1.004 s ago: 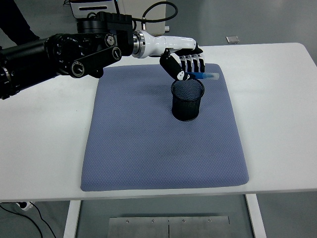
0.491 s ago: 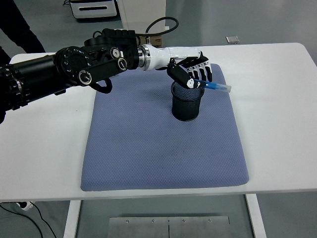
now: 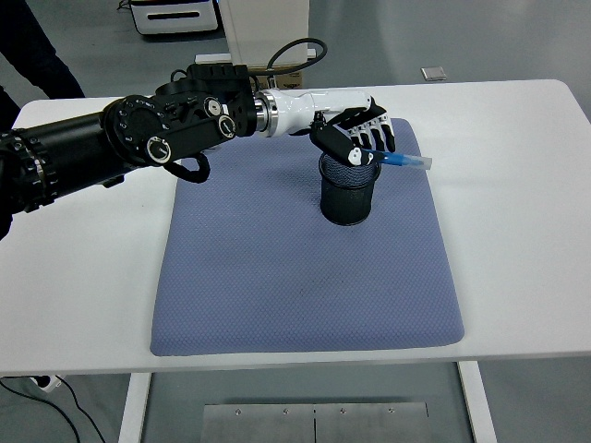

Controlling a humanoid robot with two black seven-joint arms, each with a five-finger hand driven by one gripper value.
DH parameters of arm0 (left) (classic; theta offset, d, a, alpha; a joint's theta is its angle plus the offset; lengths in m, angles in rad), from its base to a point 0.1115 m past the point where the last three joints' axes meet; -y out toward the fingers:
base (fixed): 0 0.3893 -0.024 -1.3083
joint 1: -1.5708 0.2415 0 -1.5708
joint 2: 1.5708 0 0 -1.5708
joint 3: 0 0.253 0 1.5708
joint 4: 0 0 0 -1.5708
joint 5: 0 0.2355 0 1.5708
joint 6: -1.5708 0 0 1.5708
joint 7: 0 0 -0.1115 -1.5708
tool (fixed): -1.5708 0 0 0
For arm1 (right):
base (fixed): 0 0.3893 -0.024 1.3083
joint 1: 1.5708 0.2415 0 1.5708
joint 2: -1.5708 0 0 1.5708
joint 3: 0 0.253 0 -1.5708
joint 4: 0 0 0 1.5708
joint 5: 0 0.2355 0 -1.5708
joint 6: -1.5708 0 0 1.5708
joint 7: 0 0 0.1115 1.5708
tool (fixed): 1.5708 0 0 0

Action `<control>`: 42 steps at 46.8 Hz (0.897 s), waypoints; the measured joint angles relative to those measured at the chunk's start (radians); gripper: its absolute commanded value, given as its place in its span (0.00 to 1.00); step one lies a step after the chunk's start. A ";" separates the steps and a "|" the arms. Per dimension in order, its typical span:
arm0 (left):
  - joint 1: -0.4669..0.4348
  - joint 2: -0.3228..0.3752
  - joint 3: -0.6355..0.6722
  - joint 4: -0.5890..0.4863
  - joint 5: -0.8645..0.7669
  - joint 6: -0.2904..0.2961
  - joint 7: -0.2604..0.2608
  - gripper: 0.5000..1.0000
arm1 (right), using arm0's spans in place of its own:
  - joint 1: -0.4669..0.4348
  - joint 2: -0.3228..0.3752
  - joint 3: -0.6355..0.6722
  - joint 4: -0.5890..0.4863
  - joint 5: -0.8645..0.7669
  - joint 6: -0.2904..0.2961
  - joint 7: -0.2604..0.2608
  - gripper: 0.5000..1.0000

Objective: Left hand places marker in pen holder

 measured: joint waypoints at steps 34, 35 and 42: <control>0.000 0.012 0.000 0.007 -0.065 0.025 -0.013 0.53 | 0.000 0.000 0.000 0.000 0.000 0.000 0.000 1.00; 0.000 0.014 0.000 0.007 -0.074 0.025 -0.019 0.61 | 0.000 0.000 0.000 0.000 0.000 0.000 0.000 1.00; 0.000 0.050 0.000 0.007 -0.154 0.024 -0.031 1.00 | 0.000 0.000 0.000 0.000 0.000 0.000 0.000 1.00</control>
